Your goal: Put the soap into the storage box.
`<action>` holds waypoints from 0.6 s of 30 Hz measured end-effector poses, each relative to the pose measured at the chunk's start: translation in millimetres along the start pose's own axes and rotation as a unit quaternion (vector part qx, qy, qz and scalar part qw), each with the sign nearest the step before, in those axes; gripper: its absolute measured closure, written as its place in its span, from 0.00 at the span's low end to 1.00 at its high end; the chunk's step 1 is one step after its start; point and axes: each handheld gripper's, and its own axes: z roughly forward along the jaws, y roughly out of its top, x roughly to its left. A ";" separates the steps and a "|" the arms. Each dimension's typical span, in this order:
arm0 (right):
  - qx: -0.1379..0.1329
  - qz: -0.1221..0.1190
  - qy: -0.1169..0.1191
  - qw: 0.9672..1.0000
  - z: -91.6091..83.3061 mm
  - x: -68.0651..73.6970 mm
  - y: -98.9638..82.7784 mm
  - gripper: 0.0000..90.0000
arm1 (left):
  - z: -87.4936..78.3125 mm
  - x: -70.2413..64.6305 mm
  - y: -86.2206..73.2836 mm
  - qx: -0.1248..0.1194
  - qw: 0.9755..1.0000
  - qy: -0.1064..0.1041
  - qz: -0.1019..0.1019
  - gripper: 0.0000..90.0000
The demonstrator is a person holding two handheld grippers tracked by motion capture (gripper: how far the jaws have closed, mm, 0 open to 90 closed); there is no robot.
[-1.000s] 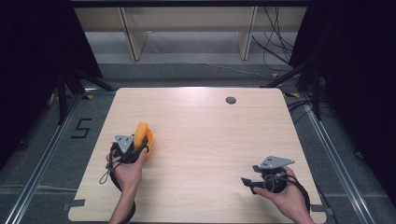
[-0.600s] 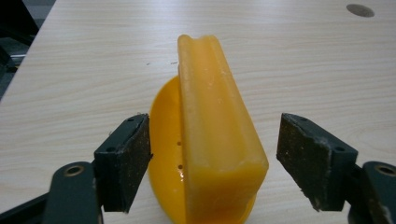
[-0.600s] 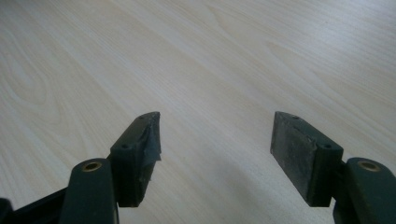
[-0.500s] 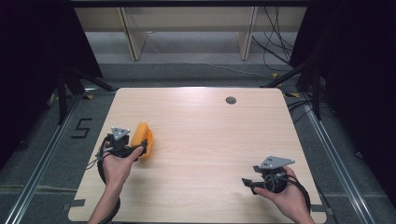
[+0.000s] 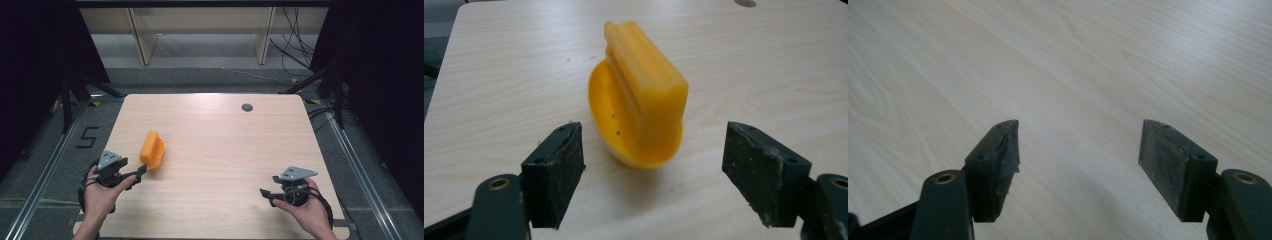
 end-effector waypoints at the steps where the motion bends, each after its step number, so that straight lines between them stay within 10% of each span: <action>1: 0.000 -0.008 -0.001 1.000 1.2 -1.3 -0.9 0.37 | -2.0 2.2 -4.7 -0.004 1.000 -0.006 0.000 0.26; 11: -0.008 0.010 -0.011 1.000 -0.7 -1.9 -0.8 0.38 | -9.3 9.3 -59.2 -0.062 0.998 -0.031 0.006 0.29; 18: -0.042 0.011 -0.030 0.999 -4.1 -6.8 1.3 0.41 | -5.1 6.8 -63.9 -0.048 0.998 -0.051 -0.006 0.28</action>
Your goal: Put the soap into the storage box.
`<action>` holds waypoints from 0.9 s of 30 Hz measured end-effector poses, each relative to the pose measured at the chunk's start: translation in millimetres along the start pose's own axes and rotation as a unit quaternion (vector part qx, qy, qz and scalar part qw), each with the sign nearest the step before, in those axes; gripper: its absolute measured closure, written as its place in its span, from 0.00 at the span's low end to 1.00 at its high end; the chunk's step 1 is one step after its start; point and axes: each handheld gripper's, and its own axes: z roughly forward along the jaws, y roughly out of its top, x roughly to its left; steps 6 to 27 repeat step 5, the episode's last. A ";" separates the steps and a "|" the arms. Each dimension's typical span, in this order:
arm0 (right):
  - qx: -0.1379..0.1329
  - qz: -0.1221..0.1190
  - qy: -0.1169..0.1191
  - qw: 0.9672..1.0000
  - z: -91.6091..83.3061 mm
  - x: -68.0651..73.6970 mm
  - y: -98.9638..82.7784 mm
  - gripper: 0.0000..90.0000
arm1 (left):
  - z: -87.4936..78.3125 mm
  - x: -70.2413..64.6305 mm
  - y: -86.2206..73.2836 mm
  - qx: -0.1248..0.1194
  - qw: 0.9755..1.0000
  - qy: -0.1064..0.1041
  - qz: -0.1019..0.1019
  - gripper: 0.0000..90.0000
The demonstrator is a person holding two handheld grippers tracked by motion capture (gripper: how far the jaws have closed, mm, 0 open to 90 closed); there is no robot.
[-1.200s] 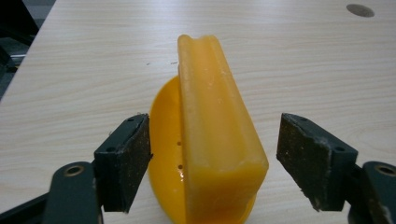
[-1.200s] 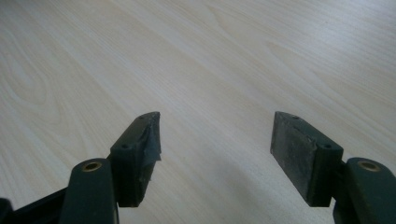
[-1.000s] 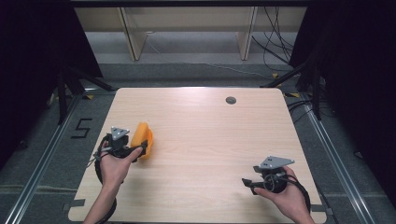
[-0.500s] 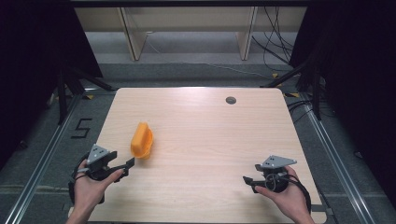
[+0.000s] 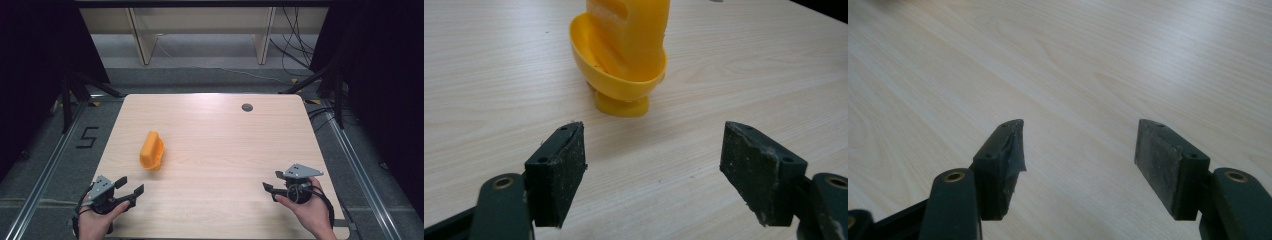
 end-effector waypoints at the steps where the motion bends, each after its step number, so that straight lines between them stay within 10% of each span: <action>1: 0.001 0.002 0.005 1.000 -0.5 -1.2 -0.3 0.41 | 0.9 0.5 -0.4 -0.002 1.000 -0.003 0.002 0.28; 27: 0.002 0.012 0.006 1.000 -1.8 -3.0 -1.5 0.42 | 0.7 2.2 -1.2 0.003 1.000 0.001 0.003 0.28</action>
